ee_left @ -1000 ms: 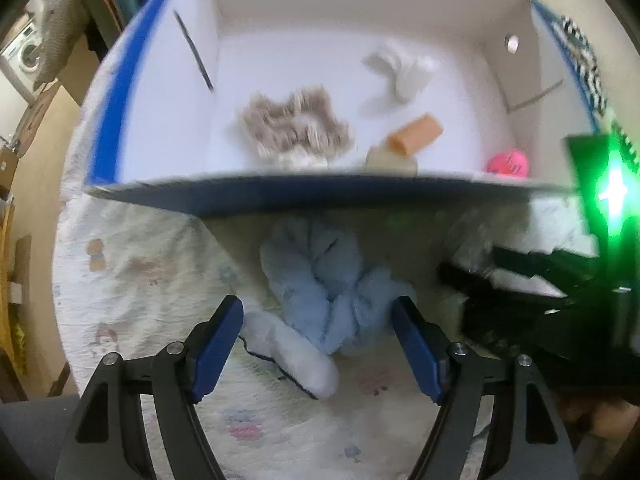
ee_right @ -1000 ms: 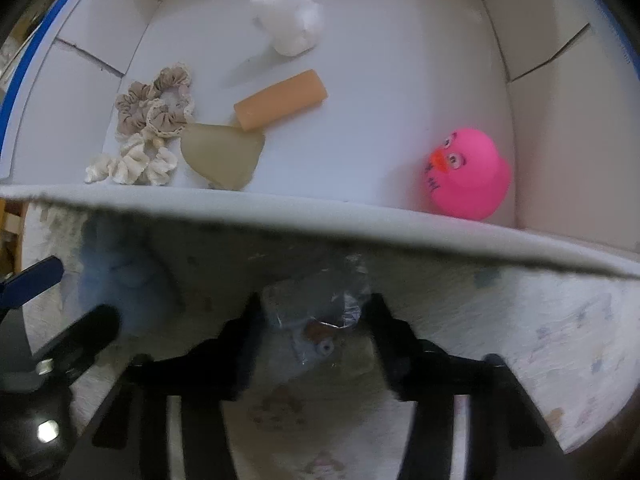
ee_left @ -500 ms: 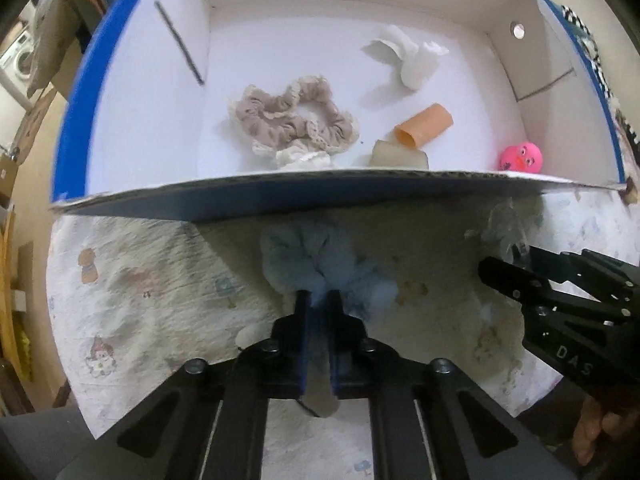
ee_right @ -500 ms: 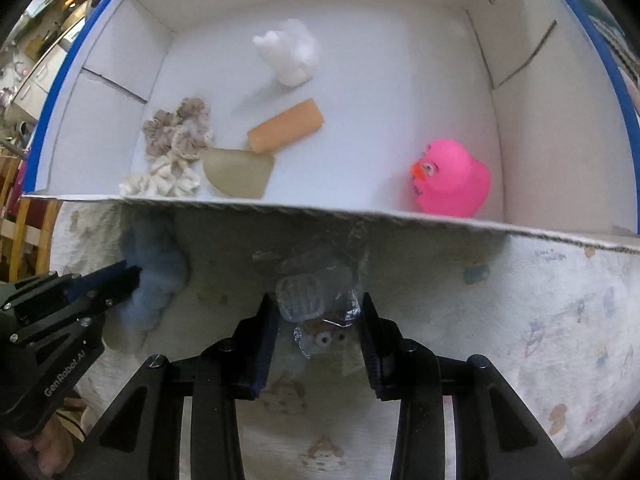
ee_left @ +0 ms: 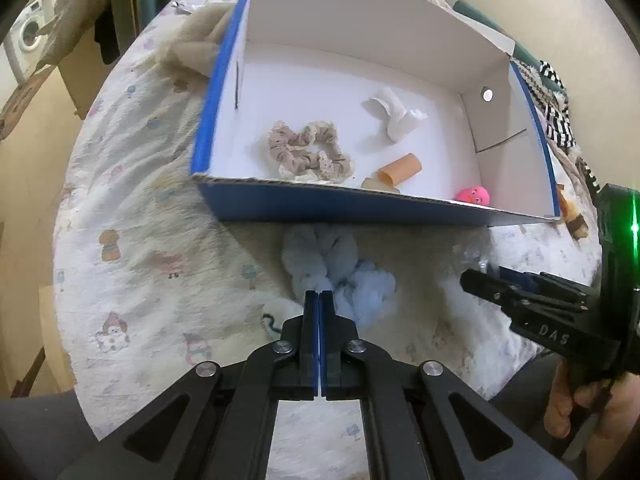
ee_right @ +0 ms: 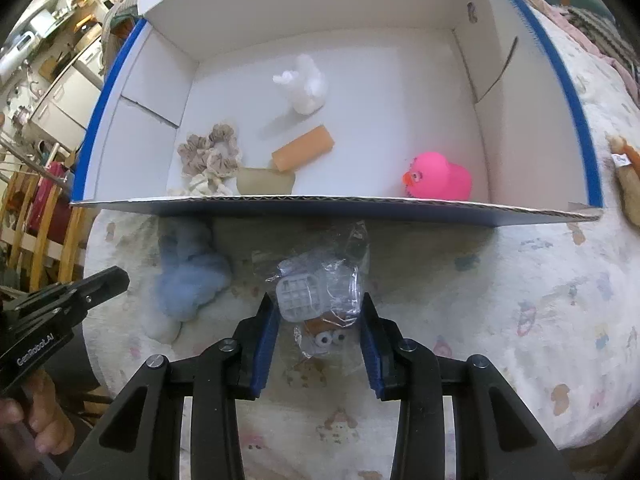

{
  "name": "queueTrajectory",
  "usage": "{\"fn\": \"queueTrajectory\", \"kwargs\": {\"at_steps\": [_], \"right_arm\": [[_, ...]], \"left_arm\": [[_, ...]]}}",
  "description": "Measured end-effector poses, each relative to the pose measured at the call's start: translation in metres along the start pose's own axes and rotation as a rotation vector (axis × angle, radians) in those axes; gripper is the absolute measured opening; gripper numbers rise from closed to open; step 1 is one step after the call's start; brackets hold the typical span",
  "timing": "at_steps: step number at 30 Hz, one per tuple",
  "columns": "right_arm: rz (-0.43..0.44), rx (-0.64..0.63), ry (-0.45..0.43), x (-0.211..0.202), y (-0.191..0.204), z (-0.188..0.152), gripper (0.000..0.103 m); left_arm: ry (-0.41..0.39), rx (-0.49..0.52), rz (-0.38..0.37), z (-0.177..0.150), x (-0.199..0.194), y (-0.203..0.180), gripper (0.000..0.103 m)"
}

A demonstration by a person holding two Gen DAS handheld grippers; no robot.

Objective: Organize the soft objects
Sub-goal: 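Grasp the clear plastic bag with the right tool while the left tool grasps the white sock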

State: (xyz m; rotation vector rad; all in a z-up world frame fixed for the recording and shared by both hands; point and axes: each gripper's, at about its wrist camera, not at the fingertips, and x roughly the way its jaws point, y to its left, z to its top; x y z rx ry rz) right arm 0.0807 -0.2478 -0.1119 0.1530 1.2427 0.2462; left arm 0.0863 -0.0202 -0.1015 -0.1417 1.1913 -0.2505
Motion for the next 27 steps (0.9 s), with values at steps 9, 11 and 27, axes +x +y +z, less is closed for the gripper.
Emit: {"fn": "queueTrajectory", "kwargs": {"at_steps": [9, 11, 27], "right_arm": [[0.007, 0.031, -0.006, -0.002, -0.004, 0.003, 0.04], [0.003, 0.035, -0.003, -0.002, -0.007, 0.002, 0.04], [0.002, 0.021, 0.004, 0.004, 0.003, 0.003, 0.04]], "left_arm": [[0.056, -0.08, 0.088, -0.002, 0.028, 0.003, 0.066], [0.061, -0.045, 0.108, 0.001, 0.038, -0.004, 0.066], [0.169, 0.124, 0.133, -0.006, 0.071, -0.041, 0.023]]}}
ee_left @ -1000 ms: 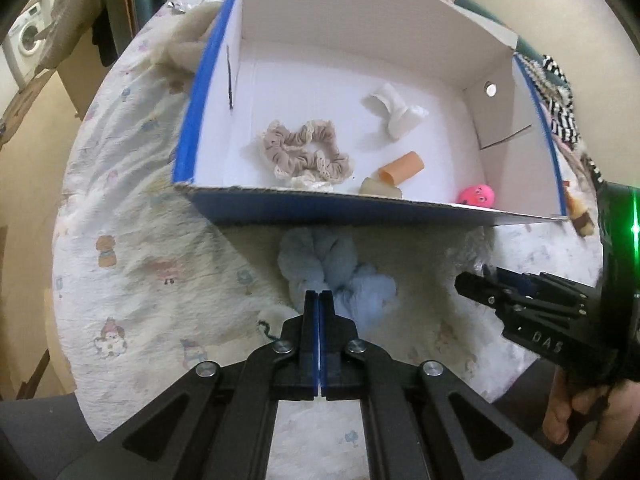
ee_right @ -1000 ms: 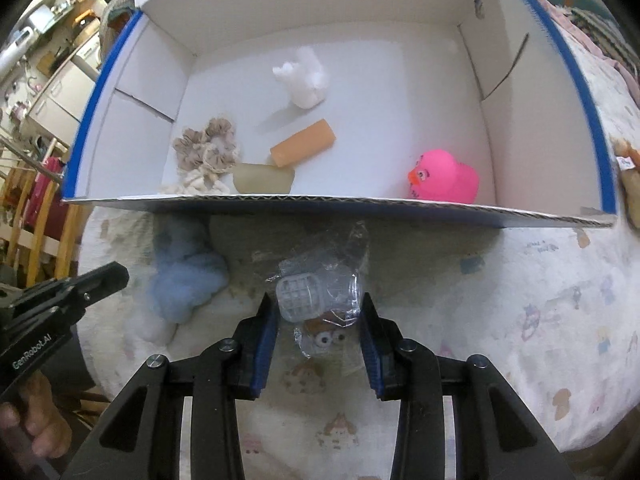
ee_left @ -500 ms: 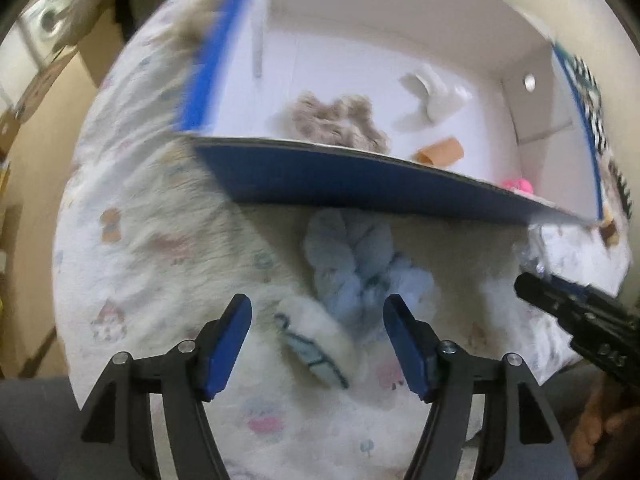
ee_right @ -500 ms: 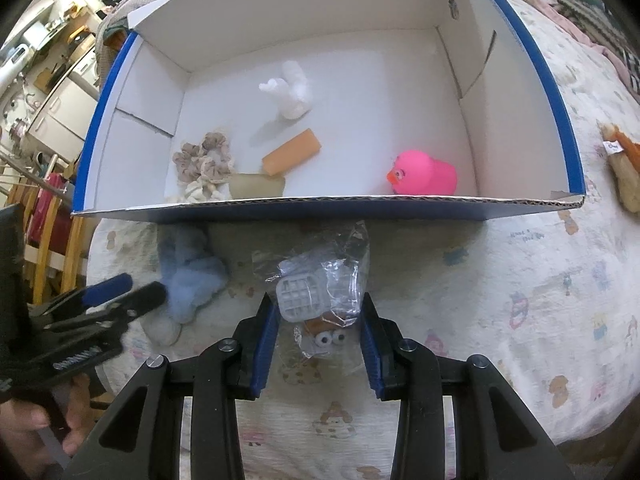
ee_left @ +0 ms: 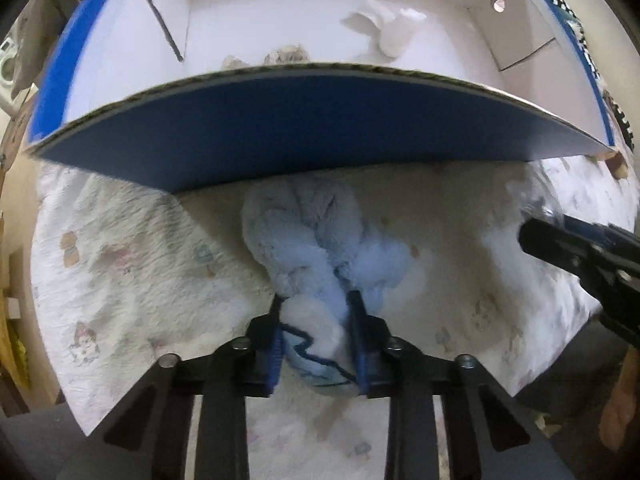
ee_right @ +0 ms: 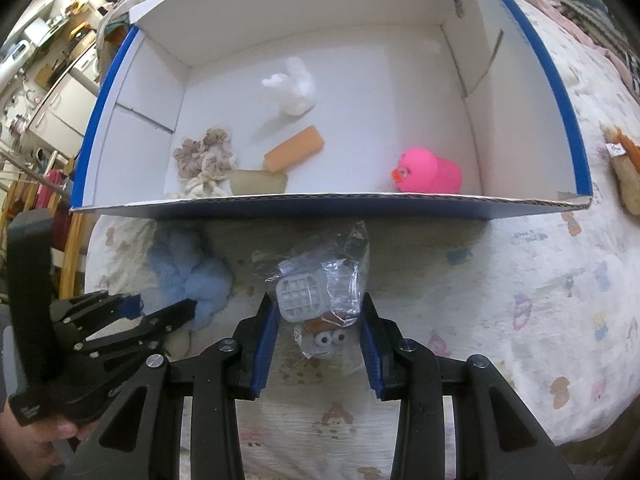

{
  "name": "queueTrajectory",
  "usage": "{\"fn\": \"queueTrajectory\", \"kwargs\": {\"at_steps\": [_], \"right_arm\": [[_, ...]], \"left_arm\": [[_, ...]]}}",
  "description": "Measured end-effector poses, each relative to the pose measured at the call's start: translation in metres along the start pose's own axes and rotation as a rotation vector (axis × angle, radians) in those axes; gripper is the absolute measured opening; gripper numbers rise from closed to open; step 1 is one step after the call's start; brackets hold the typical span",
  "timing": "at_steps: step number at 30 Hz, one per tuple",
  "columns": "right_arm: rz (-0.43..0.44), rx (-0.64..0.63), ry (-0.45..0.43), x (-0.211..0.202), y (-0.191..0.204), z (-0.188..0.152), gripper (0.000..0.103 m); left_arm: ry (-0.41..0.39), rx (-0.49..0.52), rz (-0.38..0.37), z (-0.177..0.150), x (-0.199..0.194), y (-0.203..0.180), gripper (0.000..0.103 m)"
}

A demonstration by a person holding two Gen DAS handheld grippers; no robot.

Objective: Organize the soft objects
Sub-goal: 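Grasp the clear plastic bag with the right tool while the left tool grasps the white sock, then carry the bag and sock with blue scrunchie into the box and open both tools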

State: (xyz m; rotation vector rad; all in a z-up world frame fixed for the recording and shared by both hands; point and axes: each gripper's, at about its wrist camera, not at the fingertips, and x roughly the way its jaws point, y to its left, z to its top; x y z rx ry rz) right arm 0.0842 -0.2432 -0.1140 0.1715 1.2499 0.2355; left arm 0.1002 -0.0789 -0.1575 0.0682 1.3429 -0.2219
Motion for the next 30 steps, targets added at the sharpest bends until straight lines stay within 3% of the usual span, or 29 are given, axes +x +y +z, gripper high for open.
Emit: {"fn": "queueTrajectory", "kwargs": {"at_steps": [6, 13, 16, 22, 30], "right_arm": [[0.042, -0.03, -0.014, -0.01, 0.012, -0.005, 0.04], [0.118, -0.018, -0.1, -0.044, 0.018, -0.016, 0.04], [0.191, -0.008, -0.167, -0.063, 0.017, -0.019, 0.04], [0.307, -0.001, -0.354, -0.101, 0.017, -0.004, 0.04], [0.366, 0.067, -0.48, -0.127, 0.009, 0.04, 0.04]], "left_arm": [[-0.104, -0.044, 0.019, -0.022, -0.047, 0.008, 0.022], [-0.351, -0.096, 0.067, -0.052, -0.123, 0.013, 0.022], [-0.457, -0.106, 0.083, -0.059, -0.155, 0.017, 0.022], [-0.553, -0.155, 0.111, -0.03, -0.186, 0.042, 0.022], [-0.572, -0.142, 0.148, 0.031, -0.192, 0.05, 0.022]]}}
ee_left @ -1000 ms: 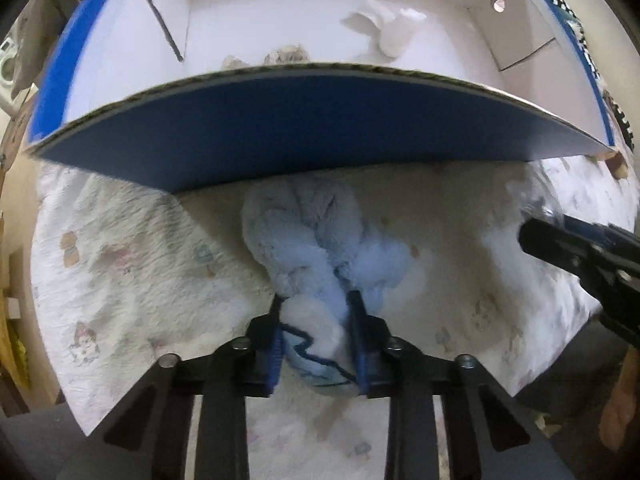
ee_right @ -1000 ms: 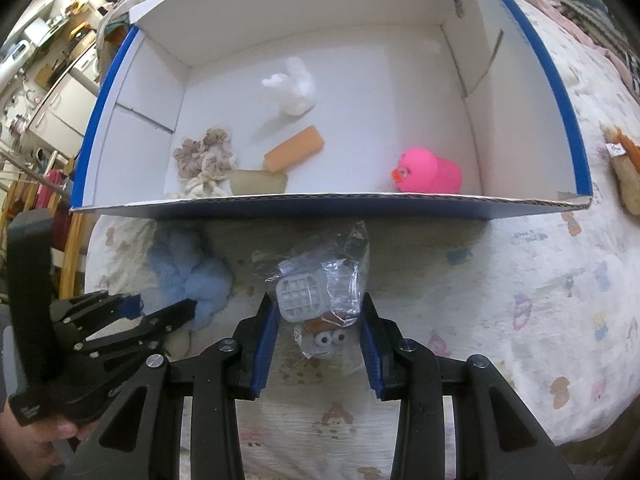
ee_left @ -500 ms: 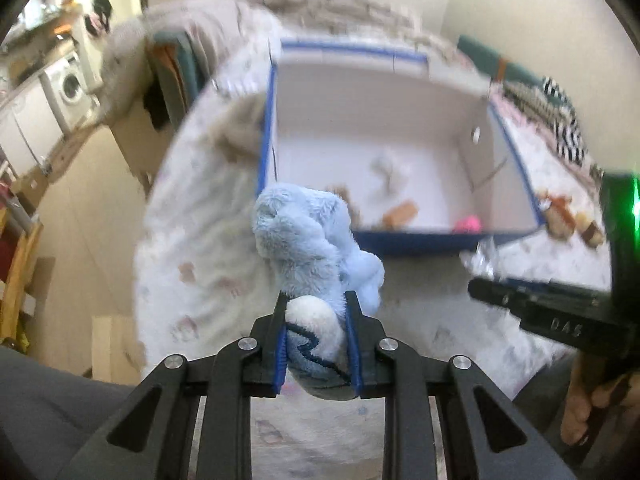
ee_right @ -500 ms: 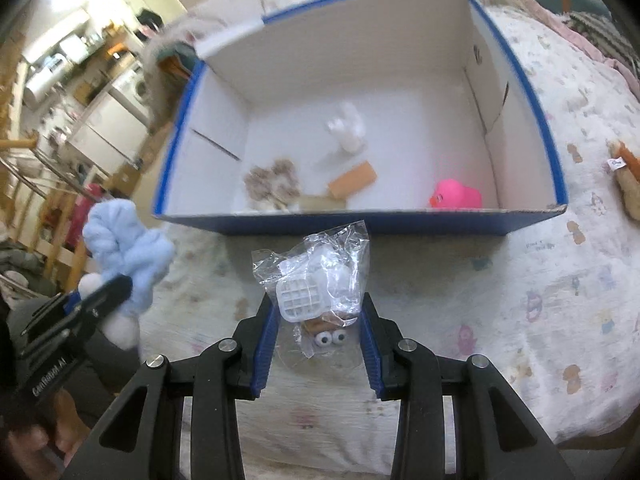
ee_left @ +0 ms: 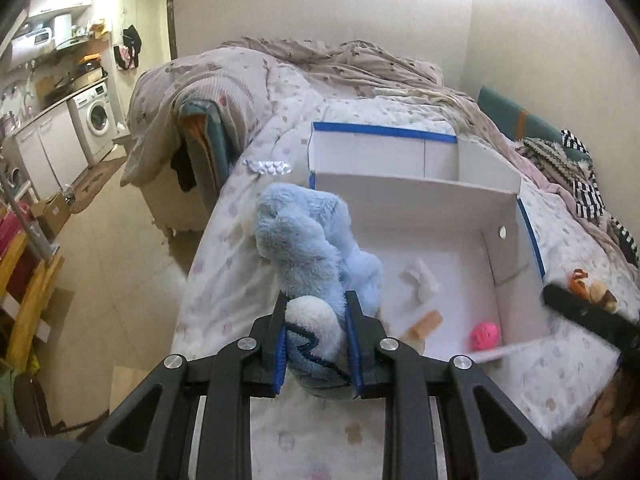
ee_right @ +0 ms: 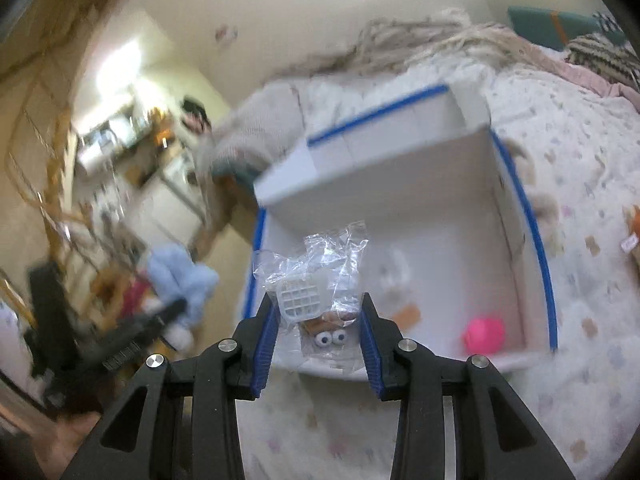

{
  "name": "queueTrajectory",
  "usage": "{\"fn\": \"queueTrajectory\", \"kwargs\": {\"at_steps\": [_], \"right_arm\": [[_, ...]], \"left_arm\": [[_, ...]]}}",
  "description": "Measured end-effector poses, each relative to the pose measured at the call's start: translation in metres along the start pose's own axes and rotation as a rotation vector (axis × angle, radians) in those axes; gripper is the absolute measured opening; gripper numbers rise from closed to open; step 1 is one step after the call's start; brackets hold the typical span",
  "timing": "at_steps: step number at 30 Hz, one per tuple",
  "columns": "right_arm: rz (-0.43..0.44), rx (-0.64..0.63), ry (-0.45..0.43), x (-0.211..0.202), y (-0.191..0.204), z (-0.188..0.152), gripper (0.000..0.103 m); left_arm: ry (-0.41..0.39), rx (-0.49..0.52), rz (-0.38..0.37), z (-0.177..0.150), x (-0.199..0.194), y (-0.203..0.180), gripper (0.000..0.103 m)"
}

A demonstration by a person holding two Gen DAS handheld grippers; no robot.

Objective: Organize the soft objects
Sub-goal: 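Carry the bag and sock with blue scrunchie into the box and open both tools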

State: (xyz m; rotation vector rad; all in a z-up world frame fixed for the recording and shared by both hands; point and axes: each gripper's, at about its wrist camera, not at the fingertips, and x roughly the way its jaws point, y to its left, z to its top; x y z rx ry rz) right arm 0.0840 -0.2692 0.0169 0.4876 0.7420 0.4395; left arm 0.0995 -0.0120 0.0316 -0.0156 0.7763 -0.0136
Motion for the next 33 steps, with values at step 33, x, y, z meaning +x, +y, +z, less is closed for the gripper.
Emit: {"fn": "queueTrajectory", "kwargs": {"at_steps": [33], "right_arm": [[-0.335, 0.007, 0.31, 0.118, -0.067, 0.0, 0.041]], "left_arm": [[0.221, 0.057, 0.009, 0.008, 0.149, -0.049, 0.025]]}}
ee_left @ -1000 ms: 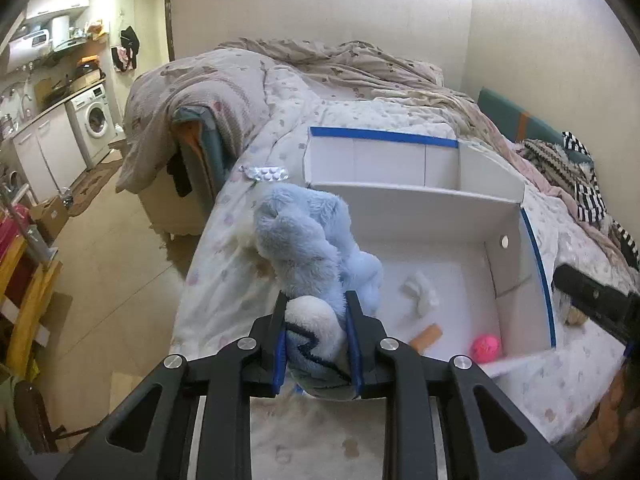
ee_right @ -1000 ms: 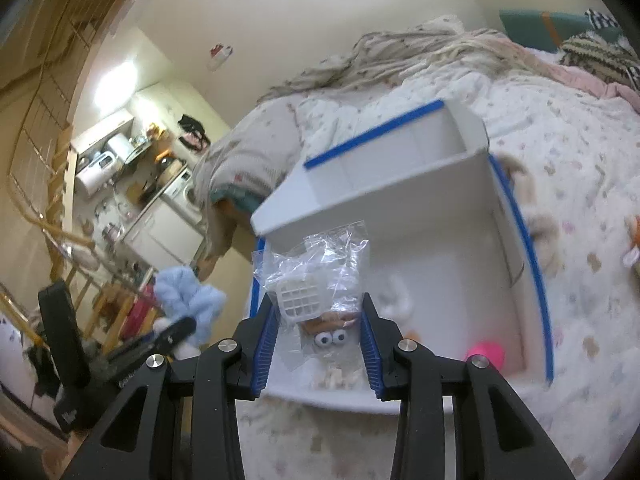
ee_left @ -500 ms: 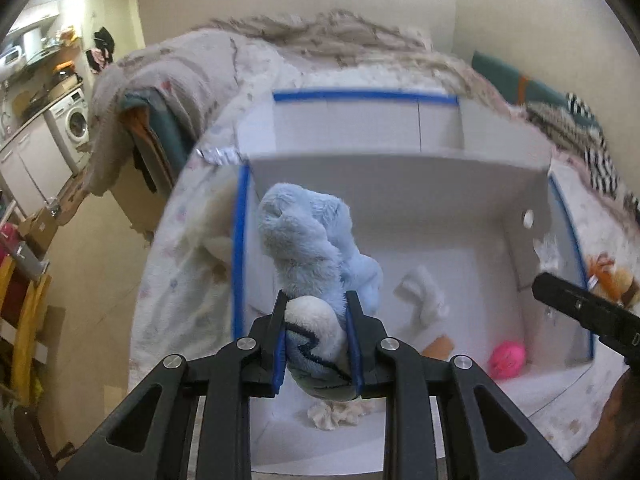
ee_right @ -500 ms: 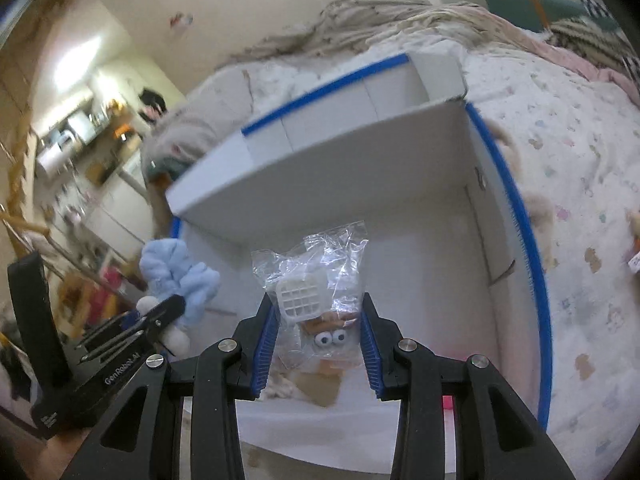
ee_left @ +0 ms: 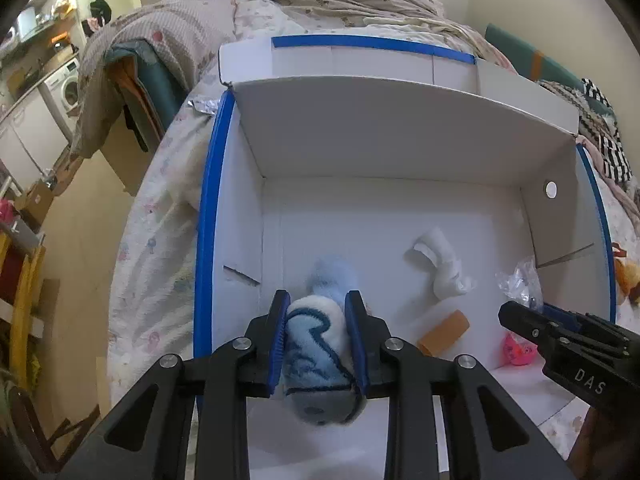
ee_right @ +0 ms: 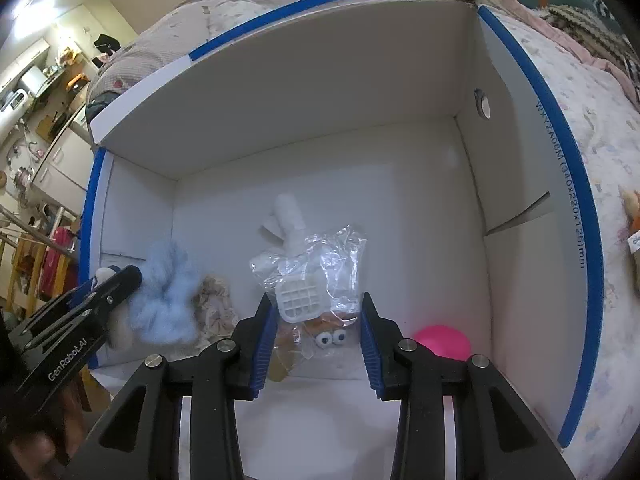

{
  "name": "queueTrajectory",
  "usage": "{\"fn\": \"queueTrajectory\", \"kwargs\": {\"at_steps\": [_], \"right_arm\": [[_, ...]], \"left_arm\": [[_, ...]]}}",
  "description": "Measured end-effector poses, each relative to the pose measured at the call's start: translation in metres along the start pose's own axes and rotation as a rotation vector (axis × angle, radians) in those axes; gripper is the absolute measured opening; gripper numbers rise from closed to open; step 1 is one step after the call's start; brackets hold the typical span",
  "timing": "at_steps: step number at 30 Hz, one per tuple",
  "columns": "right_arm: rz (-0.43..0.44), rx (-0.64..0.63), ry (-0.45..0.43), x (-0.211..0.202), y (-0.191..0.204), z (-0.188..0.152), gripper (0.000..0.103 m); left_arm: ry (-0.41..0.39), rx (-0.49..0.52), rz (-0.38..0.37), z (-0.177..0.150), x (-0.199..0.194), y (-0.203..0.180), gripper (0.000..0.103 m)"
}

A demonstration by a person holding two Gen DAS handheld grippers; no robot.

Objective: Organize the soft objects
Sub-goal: 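Carry the bag and sock with blue scrunchie into the box and open both tools, then withdraw both tools up out of the box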

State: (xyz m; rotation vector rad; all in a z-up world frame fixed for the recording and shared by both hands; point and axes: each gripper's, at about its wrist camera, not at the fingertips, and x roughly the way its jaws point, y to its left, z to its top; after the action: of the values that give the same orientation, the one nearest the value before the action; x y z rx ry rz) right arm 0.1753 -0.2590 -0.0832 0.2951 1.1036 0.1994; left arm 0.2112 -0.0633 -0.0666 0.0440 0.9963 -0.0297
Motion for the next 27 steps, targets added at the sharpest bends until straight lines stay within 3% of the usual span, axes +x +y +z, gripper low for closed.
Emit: {"fn": "queueTrajectory", "kwargs": {"at_steps": [6, 7, 11, 17, 21, 27], "right_arm": [[0.022, 0.002, -0.038, -0.009, 0.001, 0.003, 0.05], [0.024, -0.001, -0.051, -0.011, 0.003, 0.005, 0.057], [0.058, 0.009, -0.118, -0.023, 0.006, 0.007, 0.07], [0.127, 0.066, -0.199, -0.04, 0.003, 0.013, 0.103], [0.111, 0.068, -0.262, -0.052, 0.007, 0.015, 0.103], [0.093, 0.085, -0.273, -0.072, 0.006, 0.006, 0.103]], "left_arm": [[-0.041, -0.011, 0.005, -0.002, -0.009, 0.002, 0.025], [-0.046, -0.01, 0.006, -0.003, -0.011, 0.002, 0.027], [-0.057, -0.002, 0.001, -0.002, -0.016, 0.0, 0.058], [-0.11, -0.042, -0.014, 0.003, -0.029, 0.005, 0.07], [-0.116, -0.065, -0.028, 0.006, -0.039, 0.009, 0.07], [-0.139, -0.048, -0.013, 0.001, -0.065, 0.015, 0.07]]}}
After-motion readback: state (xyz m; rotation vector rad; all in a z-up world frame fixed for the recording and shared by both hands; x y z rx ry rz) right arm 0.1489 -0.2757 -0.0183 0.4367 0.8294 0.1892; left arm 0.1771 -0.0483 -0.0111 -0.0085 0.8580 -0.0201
